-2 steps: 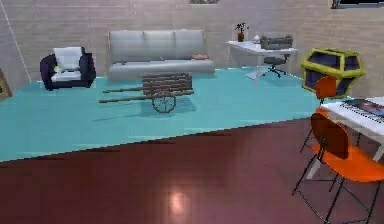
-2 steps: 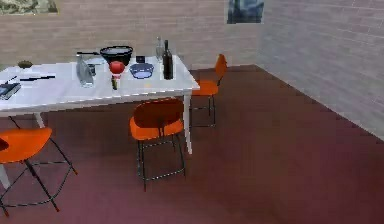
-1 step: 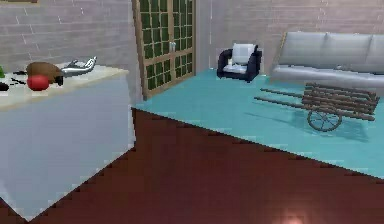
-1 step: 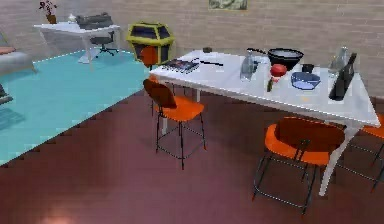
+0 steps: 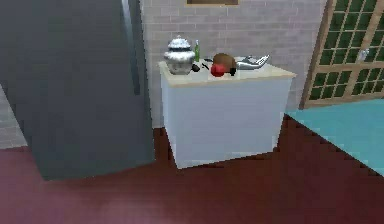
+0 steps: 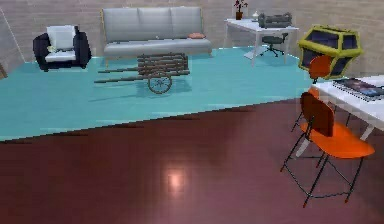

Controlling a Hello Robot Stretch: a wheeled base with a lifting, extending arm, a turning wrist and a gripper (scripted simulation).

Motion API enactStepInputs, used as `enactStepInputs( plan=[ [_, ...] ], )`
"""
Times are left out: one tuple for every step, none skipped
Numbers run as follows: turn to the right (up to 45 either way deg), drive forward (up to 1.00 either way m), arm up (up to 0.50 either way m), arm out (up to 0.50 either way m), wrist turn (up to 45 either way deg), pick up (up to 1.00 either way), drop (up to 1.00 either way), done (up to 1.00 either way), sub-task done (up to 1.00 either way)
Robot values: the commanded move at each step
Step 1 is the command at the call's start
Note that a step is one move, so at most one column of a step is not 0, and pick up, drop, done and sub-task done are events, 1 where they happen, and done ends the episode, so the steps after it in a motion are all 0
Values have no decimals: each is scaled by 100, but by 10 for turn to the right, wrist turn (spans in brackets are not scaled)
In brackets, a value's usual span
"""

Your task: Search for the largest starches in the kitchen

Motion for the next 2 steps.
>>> enactStepInputs(
  plan=[
    [-150, 0, 0, 0, 0, 0, 0, 0, 0],
    [0, 100, 0, 0, 0, 0, 0, 0, 0]
  ],
)
